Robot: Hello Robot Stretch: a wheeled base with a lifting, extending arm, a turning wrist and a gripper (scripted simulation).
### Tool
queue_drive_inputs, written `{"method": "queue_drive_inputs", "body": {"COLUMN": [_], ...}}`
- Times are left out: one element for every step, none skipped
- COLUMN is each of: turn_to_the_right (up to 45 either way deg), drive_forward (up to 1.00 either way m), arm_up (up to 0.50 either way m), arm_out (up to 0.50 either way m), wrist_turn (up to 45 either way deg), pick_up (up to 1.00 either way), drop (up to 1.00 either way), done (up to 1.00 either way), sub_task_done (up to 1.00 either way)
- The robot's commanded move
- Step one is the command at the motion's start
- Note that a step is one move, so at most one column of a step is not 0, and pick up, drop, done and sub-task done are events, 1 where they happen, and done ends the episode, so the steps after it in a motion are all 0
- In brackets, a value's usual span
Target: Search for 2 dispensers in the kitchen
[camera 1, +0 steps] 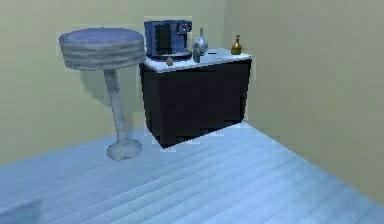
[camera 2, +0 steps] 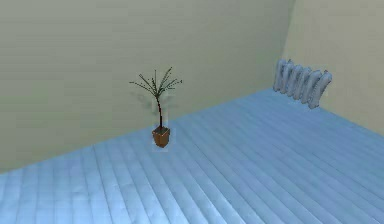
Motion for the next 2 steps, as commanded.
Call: {"method": "queue_drive_inputs", "body": {"turn_to_the_right": [0.0, -3.0], "drive_forward": [1.0, 0.0], "arm_up": [0.0, 0.0], "arm_out": [0.0, 0.0], "wrist_turn": [0.0, 0.0], "pick_up": [0.0, 0.0], "drop": [0.0, 0.0], "done": [0.0, 0.0], "sub_task_done": [0.0, 0.0]}}
